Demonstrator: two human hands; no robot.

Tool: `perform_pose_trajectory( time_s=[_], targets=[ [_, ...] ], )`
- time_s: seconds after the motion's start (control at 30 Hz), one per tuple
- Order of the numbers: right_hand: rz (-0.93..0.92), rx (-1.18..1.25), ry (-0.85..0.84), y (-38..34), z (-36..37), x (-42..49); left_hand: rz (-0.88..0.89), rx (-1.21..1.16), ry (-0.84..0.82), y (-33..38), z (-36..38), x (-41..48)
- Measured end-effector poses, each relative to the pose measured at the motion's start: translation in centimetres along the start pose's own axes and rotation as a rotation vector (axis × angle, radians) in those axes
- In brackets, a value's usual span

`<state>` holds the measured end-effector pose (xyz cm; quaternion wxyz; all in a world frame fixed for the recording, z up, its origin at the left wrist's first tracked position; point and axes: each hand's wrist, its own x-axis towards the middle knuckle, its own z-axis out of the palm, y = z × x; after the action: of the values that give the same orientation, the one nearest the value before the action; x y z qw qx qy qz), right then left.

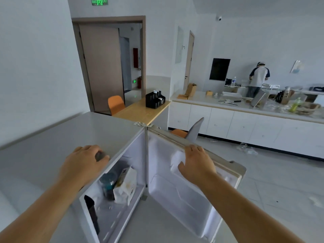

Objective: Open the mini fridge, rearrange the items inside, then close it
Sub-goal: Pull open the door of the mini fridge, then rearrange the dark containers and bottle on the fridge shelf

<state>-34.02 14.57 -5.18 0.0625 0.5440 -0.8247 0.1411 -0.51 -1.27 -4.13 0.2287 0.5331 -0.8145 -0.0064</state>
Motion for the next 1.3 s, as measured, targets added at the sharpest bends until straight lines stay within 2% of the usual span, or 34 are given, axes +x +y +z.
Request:
perform_pose_trajectory(
  time_s=[0.27,0.47,0.53,0.67,0.7,0.73,0.83,0.9,1.03,1.1,1.17,1.3],
  targets=[
    [0.059,0.031,-0.137,3.9,-1.7,4.1,-0.016,-0.029,-0.021,0.5,-0.7,-0.3],
    [0.105,0.026,-0.164,4.5,-1.0,6.6,0.019,-0.007,-0.027,0.2,-0.5,-0.3],
    [0.114,0.017,-0.115,4.3,-0.4,6.3,0.038,0.011,-0.027,0.1,-0.3,-0.2],
    [0.055,0.049,0.189,2.4,2.5,1.4,0.076,0.028,-0.036,-0.3,0.3,0.2],
    [0.018,0.094,0.157,1.4,4.0,-0.8,0.081,0.032,-0.051,-0.3,0.5,0.4],
    [-0.01,0.13,0.051,0.2,5.8,-3.3,0.087,0.04,-0.066,-0.3,0.6,0.5],
    [-0.051,0.129,-0.452,-3.6,11.5,-10.2,0.108,0.036,-0.07,-0.2,0.6,0.7],
    [-0.067,0.112,-0.612,-5.2,13.8,-12.0,0.106,0.04,-0.071,0.1,0.3,0.6],
    [-0.043,0.204,-0.602,-6.3,15.6,-11.9,0.18,0.083,-0.038,1.7,0.2,-0.6],
    [-0.067,0.216,-0.671,-6.3,17.0,-12.2,0.286,0.139,-0.035,3.2,1.1,-2.0],
    [-0.07,0.208,-0.718,-6.3,17.6,-11.7,0.318,0.184,-0.04,4.9,2.3,-3.4],
    [-0.134,0.335,-0.518,-7.1,17.5,-7.1,0.32,0.226,-0.078,6.6,5.8,-6.3]
  ],
)
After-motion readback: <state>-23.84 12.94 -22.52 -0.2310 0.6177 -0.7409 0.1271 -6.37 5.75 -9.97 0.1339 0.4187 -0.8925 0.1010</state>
